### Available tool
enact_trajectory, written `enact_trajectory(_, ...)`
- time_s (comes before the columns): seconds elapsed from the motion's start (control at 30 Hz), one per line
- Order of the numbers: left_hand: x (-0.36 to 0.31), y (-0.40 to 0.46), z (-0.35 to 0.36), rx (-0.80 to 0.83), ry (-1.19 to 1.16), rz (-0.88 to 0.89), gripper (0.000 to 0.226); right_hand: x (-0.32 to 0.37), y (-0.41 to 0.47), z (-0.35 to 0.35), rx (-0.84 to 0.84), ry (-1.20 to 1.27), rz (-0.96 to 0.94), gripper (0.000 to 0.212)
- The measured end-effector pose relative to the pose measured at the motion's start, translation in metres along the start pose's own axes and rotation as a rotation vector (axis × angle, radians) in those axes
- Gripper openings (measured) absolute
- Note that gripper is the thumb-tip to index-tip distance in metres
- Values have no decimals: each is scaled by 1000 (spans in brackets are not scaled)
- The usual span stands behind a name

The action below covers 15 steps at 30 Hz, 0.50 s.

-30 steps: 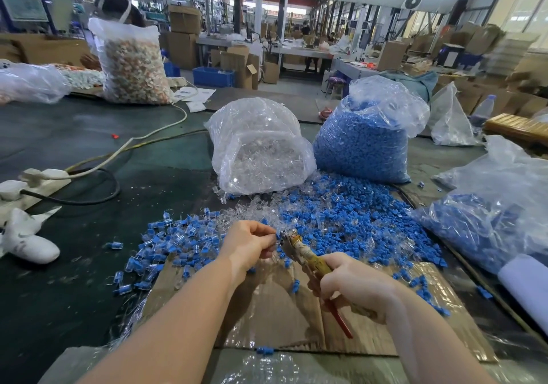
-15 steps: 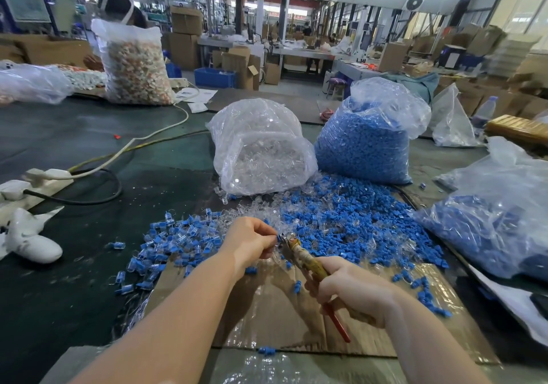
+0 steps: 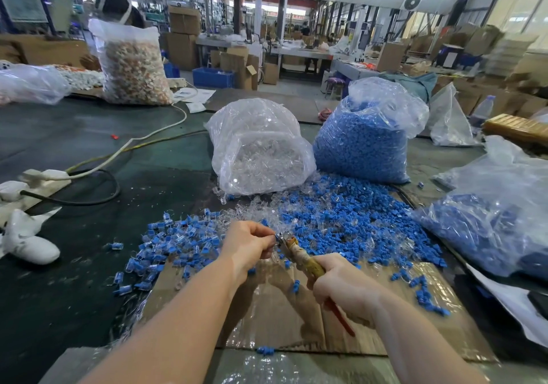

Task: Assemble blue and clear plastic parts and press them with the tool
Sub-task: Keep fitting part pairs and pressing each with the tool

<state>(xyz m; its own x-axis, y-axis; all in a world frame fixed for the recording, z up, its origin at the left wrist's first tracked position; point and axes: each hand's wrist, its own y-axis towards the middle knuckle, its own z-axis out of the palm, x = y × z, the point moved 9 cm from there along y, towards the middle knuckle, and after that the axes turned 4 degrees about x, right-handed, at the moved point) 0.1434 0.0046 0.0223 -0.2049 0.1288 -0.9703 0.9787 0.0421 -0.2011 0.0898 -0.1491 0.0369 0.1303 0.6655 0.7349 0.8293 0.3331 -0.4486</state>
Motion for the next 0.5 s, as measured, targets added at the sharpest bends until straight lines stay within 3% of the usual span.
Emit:
enact_trajectory(0.2, 2, 1, -7, -109, -69, -1, 9, -5, 2, 1, -38, 162, -3, 18)
enact_trajectory(0.3, 2, 2, -32, -273, 83, 34, 8, -21, 7, -14, -201, 242, 14, 17)
enact_trajectory(0.37, -7, -2, -53, -397, 334, 114, 10, -36, 13, -31, -367, 129, 44, 20)
enact_trajectory(0.43, -13, -4, -70, -486, 516, 186, 15, -51, 13, -50, -530, -168, 119, 23)
enact_trajectory(0.5, -12, -5, -85, -537, 638, 203, 19, -65, 8, -64, -633, -403, 220, 38)
